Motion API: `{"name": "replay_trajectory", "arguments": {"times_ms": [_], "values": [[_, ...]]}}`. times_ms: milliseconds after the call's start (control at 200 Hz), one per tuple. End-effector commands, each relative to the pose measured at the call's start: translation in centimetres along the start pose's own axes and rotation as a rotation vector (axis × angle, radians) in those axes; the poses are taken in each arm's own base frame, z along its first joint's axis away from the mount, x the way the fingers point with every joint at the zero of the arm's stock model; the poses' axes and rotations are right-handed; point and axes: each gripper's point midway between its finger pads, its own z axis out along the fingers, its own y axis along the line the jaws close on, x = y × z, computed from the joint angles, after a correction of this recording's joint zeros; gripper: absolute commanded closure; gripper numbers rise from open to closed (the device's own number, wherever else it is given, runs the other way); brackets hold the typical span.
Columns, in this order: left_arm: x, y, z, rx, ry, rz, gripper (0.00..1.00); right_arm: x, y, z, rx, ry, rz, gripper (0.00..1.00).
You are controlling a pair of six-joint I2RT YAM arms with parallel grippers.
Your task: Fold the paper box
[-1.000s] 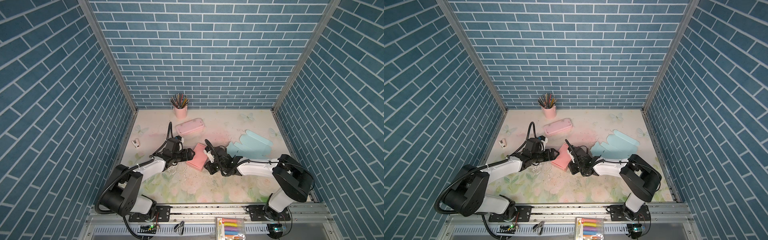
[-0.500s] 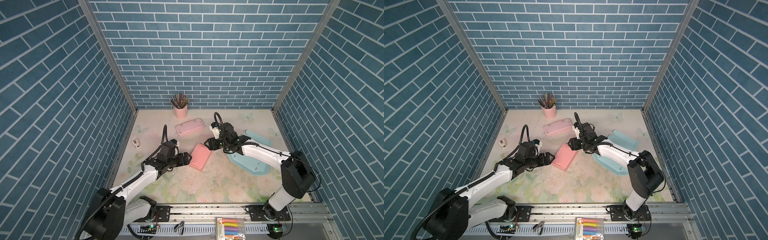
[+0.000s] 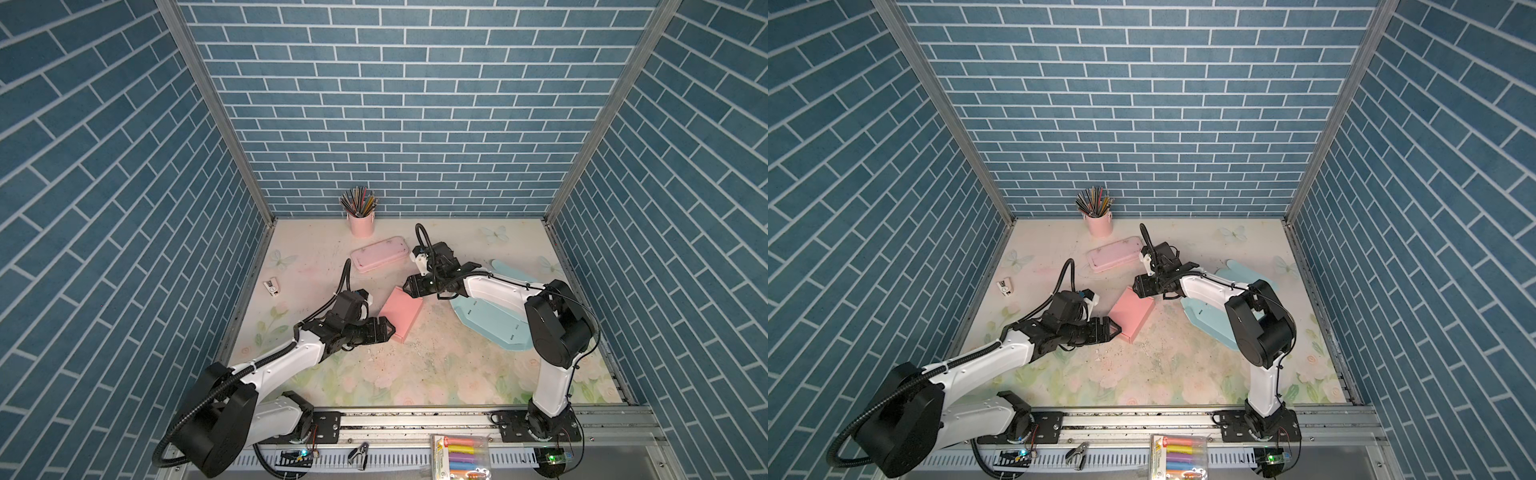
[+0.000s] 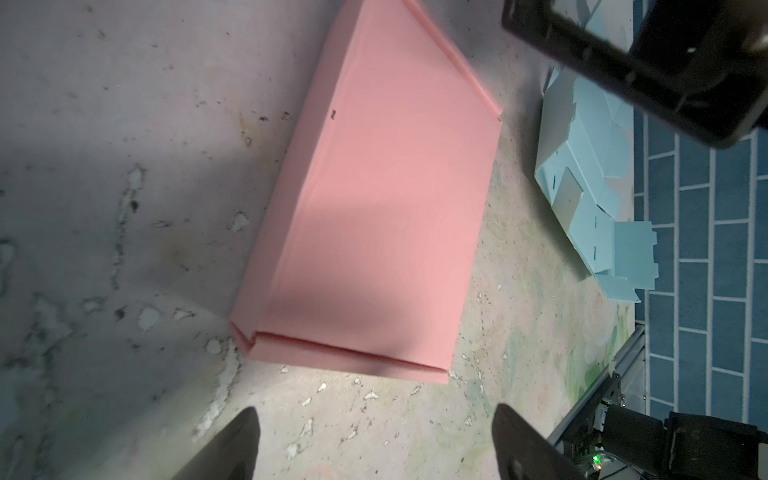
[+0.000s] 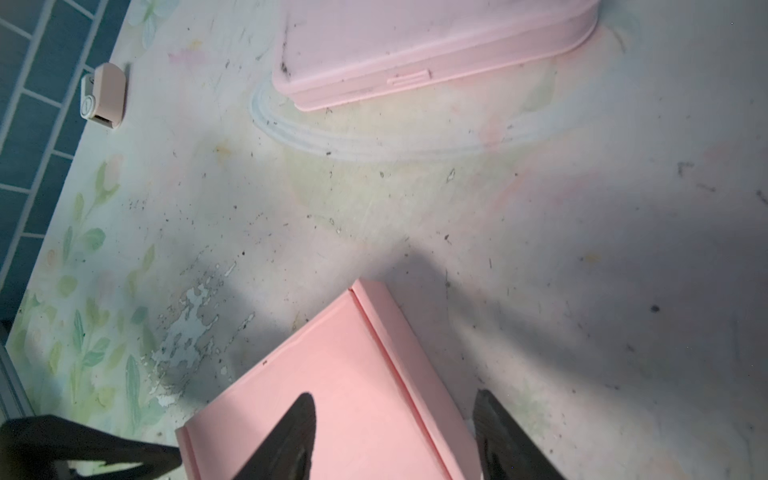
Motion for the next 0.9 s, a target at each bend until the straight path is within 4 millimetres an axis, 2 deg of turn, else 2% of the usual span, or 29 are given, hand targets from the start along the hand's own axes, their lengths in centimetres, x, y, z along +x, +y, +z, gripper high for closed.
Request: {"name": "replay_trajectory", "arguments": {"times_ms": [0,155,330,475,640,895], "values": [[-1.5,-1.4,0.0,0.046,-0.048,-0.003,0.12,-0.3,0.1,1.2,-0.033,0.034,-0.034,0.38],[-2.0,-1.7,0.5,0.054,-0.05,0.012,0.12,0.0,-0.1,2.5,-0.039,0.068,-0.034,0.38],[-2.6,-2.0,1.4,0.072,-0.054,0.016,0.12,1.0,-0.5,2.4,-0.027,0.095,-0.041,0.37],[-3.0,-1.9,2.3,0.068,-0.036,0.034,0.12,1.7,-0.1,1.6,-0.053,0.093,-0.044,0.37],[-4.1,-2.2,2.6,0.08,-0.041,0.05,0.12,2.8,-0.5,1.1,-0.035,0.112,-0.03,0.37],[-6.7,-0.7,2.4,0.071,-0.084,0.034,0.12,3.1,-0.3,-0.1,-0.036,0.093,-0.02,0.37]]}}
